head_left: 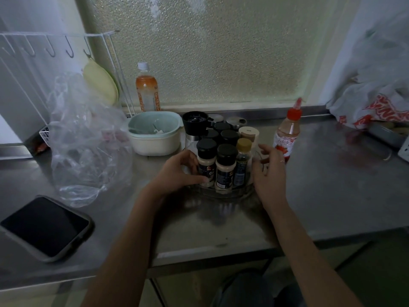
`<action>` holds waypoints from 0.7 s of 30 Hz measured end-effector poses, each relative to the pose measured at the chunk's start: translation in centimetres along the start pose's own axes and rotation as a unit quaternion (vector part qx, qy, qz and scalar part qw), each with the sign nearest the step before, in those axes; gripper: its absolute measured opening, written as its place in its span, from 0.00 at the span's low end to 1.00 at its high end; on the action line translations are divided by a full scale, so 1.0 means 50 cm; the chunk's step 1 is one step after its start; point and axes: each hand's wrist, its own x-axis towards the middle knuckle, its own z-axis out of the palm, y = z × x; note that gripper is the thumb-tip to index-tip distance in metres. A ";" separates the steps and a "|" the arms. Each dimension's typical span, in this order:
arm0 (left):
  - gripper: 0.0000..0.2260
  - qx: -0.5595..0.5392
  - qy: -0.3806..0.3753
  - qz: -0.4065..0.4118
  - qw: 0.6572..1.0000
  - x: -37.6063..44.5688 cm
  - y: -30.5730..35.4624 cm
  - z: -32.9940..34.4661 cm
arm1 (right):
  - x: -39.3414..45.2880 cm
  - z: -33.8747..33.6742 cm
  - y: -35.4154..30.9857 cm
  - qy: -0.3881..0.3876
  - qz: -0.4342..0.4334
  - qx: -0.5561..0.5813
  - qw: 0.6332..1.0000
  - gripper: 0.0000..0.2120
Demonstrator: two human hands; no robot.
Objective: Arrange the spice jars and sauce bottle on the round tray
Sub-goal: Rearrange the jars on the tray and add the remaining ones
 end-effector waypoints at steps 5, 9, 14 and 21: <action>0.34 0.027 -0.002 -0.009 1.000 0.000 0.000 0.010 | -0.013 -0.003 -0.020 -0.072 -0.094 -0.048 0.992 0.17; 0.32 0.026 -0.017 -0.018 0.999 0.000 0.001 0.009 | -0.012 -0.002 -0.020 -0.122 -0.059 -0.057 0.989 0.16; 0.31 0.048 0.010 -0.031 0.998 -0.002 0.006 0.020 | -0.013 -0.007 -0.015 -0.014 -0.066 -0.004 0.998 0.10; 0.20 0.076 0.026 -0.024 0.996 0.000 0.008 0.029 | -0.017 -0.014 -0.021 0.065 -0.112 0.057 0.990 0.08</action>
